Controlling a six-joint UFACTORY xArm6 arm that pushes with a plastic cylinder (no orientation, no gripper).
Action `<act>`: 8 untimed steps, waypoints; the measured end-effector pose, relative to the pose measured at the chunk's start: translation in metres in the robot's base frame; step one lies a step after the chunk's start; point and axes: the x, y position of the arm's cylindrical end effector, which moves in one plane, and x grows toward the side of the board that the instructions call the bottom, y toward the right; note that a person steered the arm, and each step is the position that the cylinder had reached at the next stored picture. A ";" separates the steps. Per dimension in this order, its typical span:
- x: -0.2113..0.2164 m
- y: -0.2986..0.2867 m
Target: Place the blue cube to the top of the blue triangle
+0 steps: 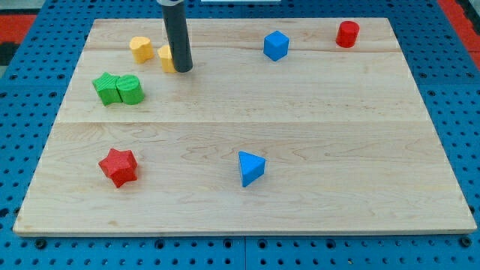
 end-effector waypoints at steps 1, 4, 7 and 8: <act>-0.005 -0.039; -0.086 0.148; 0.037 0.170; 0.041 0.179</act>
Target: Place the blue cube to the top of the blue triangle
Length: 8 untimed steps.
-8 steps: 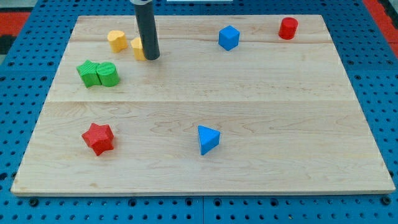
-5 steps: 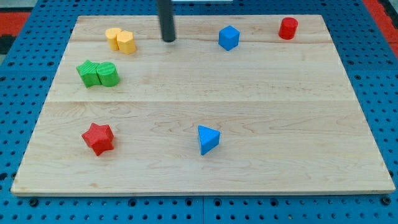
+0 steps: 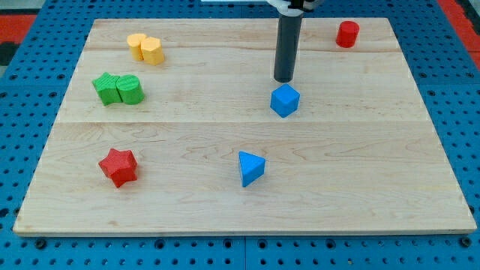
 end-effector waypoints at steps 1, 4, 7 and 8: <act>0.035 0.043; 0.047 -0.060; 0.063 -0.020; 0.103 -0.071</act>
